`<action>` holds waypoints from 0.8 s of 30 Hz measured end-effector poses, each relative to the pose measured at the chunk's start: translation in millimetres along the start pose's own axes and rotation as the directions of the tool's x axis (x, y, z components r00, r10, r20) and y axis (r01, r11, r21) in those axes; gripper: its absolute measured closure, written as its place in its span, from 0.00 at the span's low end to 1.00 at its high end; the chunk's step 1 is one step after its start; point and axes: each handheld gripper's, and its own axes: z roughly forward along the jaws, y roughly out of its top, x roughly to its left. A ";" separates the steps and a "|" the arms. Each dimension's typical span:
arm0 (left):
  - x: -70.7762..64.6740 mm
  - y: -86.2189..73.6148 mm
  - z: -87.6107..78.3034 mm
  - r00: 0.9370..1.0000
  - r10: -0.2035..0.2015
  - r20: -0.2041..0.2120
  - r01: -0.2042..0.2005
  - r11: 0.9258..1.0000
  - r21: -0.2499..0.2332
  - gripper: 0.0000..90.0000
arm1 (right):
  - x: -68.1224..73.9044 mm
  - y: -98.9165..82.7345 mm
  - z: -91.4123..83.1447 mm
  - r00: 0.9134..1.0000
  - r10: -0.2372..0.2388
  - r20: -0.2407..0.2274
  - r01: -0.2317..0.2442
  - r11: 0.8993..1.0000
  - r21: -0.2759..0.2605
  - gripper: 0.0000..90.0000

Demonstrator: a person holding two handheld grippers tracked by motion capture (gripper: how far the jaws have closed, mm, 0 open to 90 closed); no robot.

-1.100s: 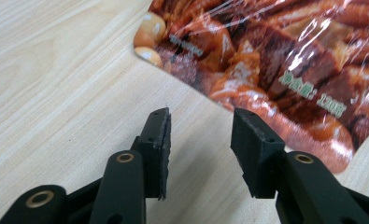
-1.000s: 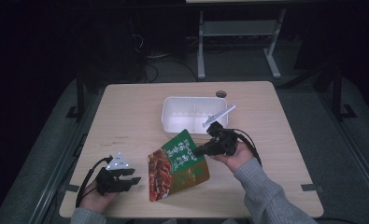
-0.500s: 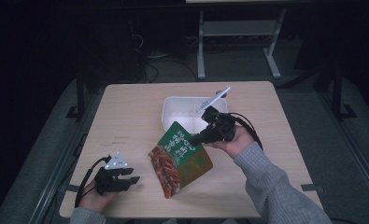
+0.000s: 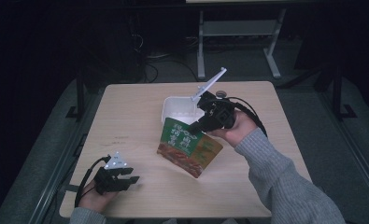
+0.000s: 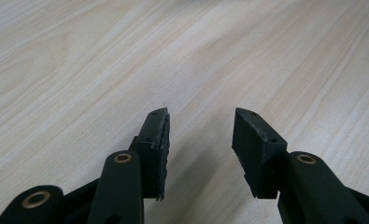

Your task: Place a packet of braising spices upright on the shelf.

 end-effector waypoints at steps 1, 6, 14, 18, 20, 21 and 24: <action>0.1 0.0 0.0 1.000 0.000 0.000 0.000 1.000 0.000 0.62 | -0.4 2.0 -2.0 1.000 0.003 0.005 -0.003 1.000 -0.001 1.00; 0.5 0.1 0.0 1.000 0.002 0.000 -0.002 1.000 0.001 0.62 | -6.8 13.3 -12.9 0.999 0.009 0.040 -0.009 1.000 -0.005 1.00; 1.1 0.1 -0.6 1.000 0.001 -0.004 -0.001 1.000 -0.002 0.61 | -14.9 31.3 -23.9 0.997 0.025 0.067 -0.024 1.000 -0.021 1.00; 1.2 0.3 -1.5 1.000 -0.002 -0.007 0.002 1.000 -0.005 0.59 | -21.3 42.9 -27.1 0.996 0.034 0.085 -0.032 0.999 -0.027 1.00; 1.0 0.3 -1.1 1.000 -0.002 -0.007 0.002 1.000 -0.004 0.59 | -24.4 47.0 -27.6 0.995 0.040 0.087 -0.037 0.999 -0.028 1.00; 1.0 0.3 -1.1 1.000 -0.002 -0.007 0.002 1.000 -0.004 0.59 | -24.4 47.0 -27.6 0.995 0.040 0.087 -0.037 0.999 -0.028 1.00; 0.7 0.5 -1.3 1.000 -0.002 -0.008 0.002 1.000 -0.005 0.59 | -29.9 52.2 -29.2 0.994 0.054 0.099 -0.051 0.998 -0.035 1.00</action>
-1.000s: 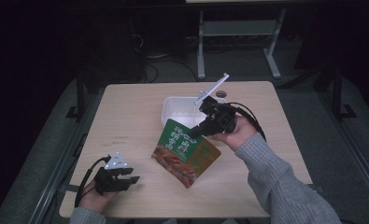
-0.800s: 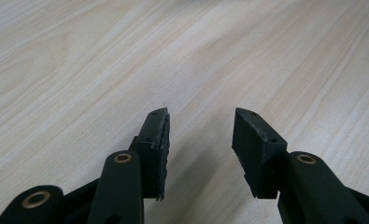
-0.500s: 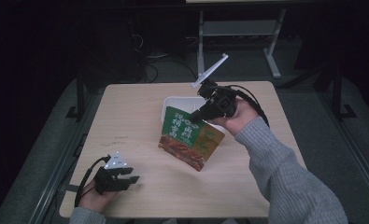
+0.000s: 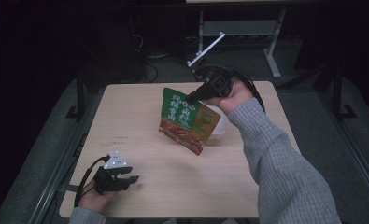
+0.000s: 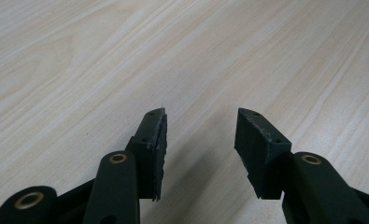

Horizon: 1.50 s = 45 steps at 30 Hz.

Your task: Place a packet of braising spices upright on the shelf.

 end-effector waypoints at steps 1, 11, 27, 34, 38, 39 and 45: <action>0.1 0.0 -0.2 1.000 0.001 0.000 -0.001 1.000 0.000 0.59 | -3.6 3.3 -1.0 1.000 0.011 0.007 -0.011 1.000 -0.005 1.00; 0.3 0.0 -0.9 1.000 0.001 0.001 -0.001 1.000 -0.004 0.59 | -18.0 18.7 -6.1 0.996 0.046 0.071 -0.043 0.999 -0.031 1.00; -0.2 0.4 -1.0 1.000 0.005 0.002 -0.004 1.000 -0.007 0.59 | -40.7 36.5 -4.7 0.977 0.120 0.177 -0.114 0.992 -0.046 1.00; 0.3 0.3 -1.4 1.000 0.004 0.002 -0.004 1.000 -0.008 0.59 | -49.4 43.0 7.8 0.967 0.156 0.201 -0.145 0.987 -0.069 1.00; 0.4 0.3 -1.5 1.000 0.003 0.003 -0.003 1.000 -0.010 0.59 | -51.9 46.0 15.0 0.962 0.175 0.209 -0.162 0.984 -0.078 1.00; 0.4 0.3 -1.5 1.000 0.003 0.003 -0.003 1.000 -0.010 0.59 | -52.7 46.4 16.7 0.962 0.176 0.209 -0.163 0.983 -0.081 1.00; 0.5 0.5 -1.9 1.000 0.009 0.002 -0.009 1.000 -0.011 0.59 | -56.1 47.3 26.1 0.957 0.196 0.214 -0.180 0.979 -0.095 1.00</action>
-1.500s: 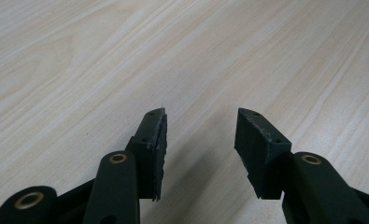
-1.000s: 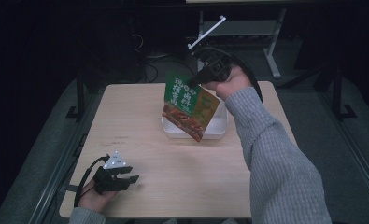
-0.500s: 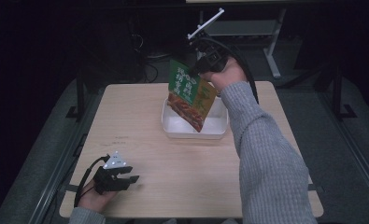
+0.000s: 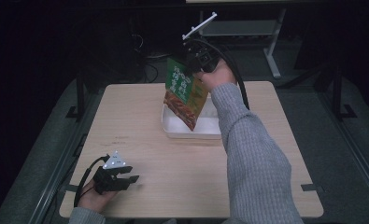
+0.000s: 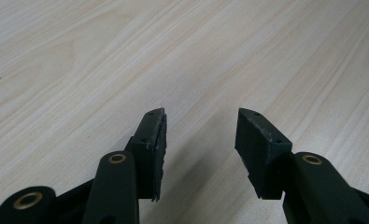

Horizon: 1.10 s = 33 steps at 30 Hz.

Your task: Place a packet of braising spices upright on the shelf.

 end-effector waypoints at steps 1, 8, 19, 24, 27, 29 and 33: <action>0.1 0.0 0.0 1.000 0.000 0.000 0.000 1.000 0.000 0.59 | -0.1 -0.1 1.0 1.000 0.002 0.003 -0.002 1.000 -0.002 1.00; 0.0 0.1 0.2 1.000 0.001 -0.001 -0.001 1.000 0.000 0.59 | -1.7 -1.2 0.2 1.000 0.004 0.015 -0.004 1.000 -0.007 1.00; 0.1 0.0 0.1 1.000 0.001 0.000 -0.001 1.000 0.000 0.59 | -3.7 -4.8 14.9 0.999 0.011 0.037 -0.011 1.000 0.005 1.00; -0.1 0.2 0.0 1.000 0.003 -0.001 -0.003 1.000 0.000 0.59 | -5.3 -6.0 21.4 0.999 0.019 0.042 -0.019 1.000 0.010 1.00; -0.3 0.3 0.0 1.000 0.000 0.001 0.000 1.000 -0.002 0.59 | -6.5 -7.9 30.0 0.999 0.027 0.039 -0.028 0.999 0.019 1.00; -0.4 0.3 -0.1 1.000 0.001 0.000 -0.001 1.000 -0.001 0.59 | -7.9 -9.6 35.5 0.999 0.031 0.040 -0.032 0.999 0.027 1.00; -0.3 0.4 -0.2 1.000 0.002 0.001 -0.002 1.000 -0.002 0.59 | -12.7 -14.6 47.1 0.998 0.048 0.035 -0.050 0.998 0.043 1.00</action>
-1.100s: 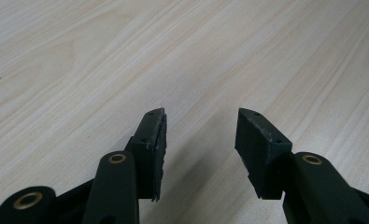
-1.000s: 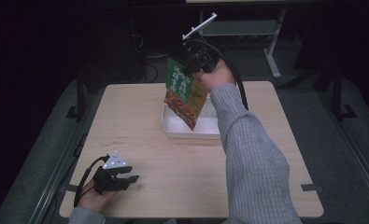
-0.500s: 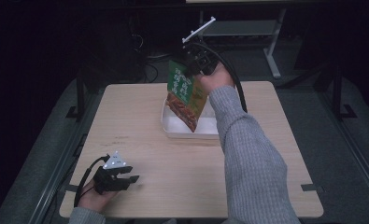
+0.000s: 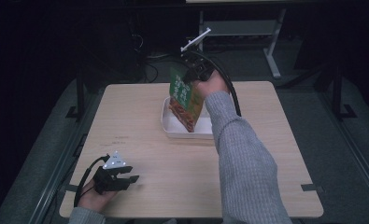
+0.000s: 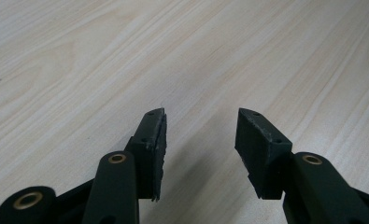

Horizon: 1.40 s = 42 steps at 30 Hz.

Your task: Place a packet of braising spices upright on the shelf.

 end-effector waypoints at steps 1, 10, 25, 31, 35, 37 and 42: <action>0.0 0.0 0.0 1.000 0.000 0.000 0.000 1.000 0.000 0.59 | 0.0 0.0 0.0 1.000 0.000 0.000 0.000 1.000 0.000 1.00; -0.8 0.4 0.7 1.000 0.000 0.001 0.000 1.000 0.000 0.59 | -4.1 -4.9 12.0 0.999 0.018 -0.037 -0.019 1.000 -0.025 0.96; -1.1 0.8 1.4 1.000 0.003 0.003 -0.003 1.000 0.003 0.58 | -14.7 -23.5 14.4 0.998 0.035 -0.051 -0.035 0.999 -0.015 0.84; -1.2 0.7 1.6 1.000 0.004 0.002 -0.004 1.000 0.004 0.58 | -18.4 -32.0 15.8 0.997 0.044 -0.062 -0.045 0.999 -0.011 0.83; -1.2 0.7 1.7 1.000 0.004 0.001 -0.004 1.000 0.005 0.58 | -20.4 -36.2 16.0 0.996 0.047 -0.070 -0.048 0.999 -0.011 0.82; -1.2 0.8 1.8 1.000 0.005 0.001 -0.005 1.000 0.006 0.58 | -22.0 -38.5 16.2 0.996 0.044 -0.077 -0.045 0.999 -0.011 0.81; -1.5 0.7 1.9 1.000 0.003 -0.002 -0.003 1.000 0.004 0.58 | -25.0 -44.8 14.1 0.995 0.046 -0.089 -0.047 0.999 -0.008 0.75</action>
